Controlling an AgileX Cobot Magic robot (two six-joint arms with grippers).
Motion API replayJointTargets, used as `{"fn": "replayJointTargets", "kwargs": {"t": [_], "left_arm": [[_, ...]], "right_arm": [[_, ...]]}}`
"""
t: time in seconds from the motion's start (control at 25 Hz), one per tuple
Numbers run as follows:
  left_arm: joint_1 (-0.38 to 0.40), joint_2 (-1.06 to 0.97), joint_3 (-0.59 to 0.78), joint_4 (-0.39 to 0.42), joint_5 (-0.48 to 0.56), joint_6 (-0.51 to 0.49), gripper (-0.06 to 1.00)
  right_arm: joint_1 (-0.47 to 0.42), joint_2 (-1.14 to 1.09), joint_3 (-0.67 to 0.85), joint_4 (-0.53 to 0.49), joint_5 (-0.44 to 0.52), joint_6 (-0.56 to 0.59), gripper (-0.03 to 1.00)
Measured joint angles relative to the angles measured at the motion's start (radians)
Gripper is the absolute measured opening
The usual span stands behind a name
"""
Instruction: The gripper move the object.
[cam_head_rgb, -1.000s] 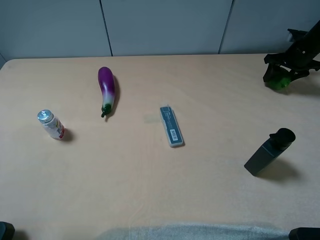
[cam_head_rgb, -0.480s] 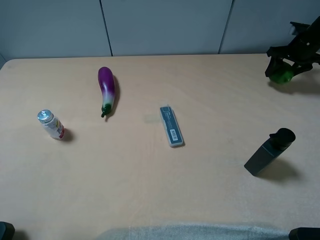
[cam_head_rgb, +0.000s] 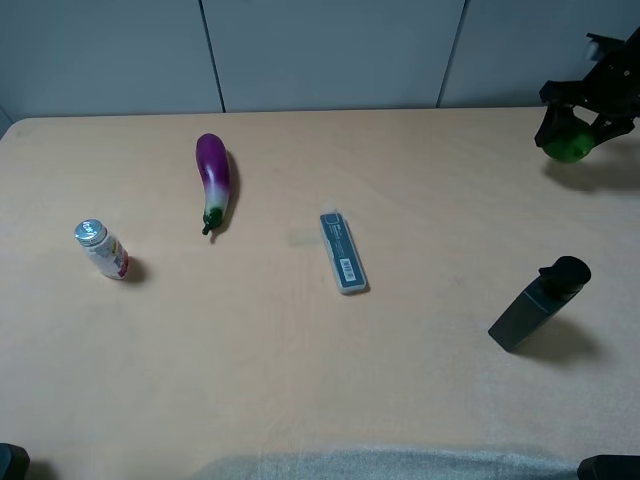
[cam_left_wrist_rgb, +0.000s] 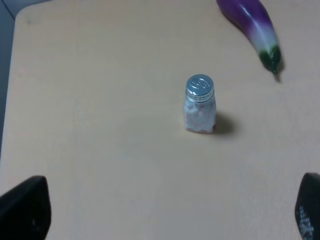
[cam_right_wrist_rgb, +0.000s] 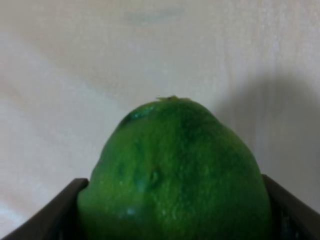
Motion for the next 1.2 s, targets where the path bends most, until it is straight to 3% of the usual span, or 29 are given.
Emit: {"fn": "replayJointTargets", "kwargs": {"t": [0.36, 1.2], "left_arm": [[0.0, 0.0, 0.0, 0.0, 0.0, 0.0, 0.97], [0.0, 0.0, 0.0, 0.0, 0.0, 0.0, 0.97]], "right_arm": [[0.038, -0.061, -0.001, -0.021, 0.072, 0.037, 0.47], [0.366, -0.128, -0.001, -0.071, 0.087, 0.164, 0.47]]}}
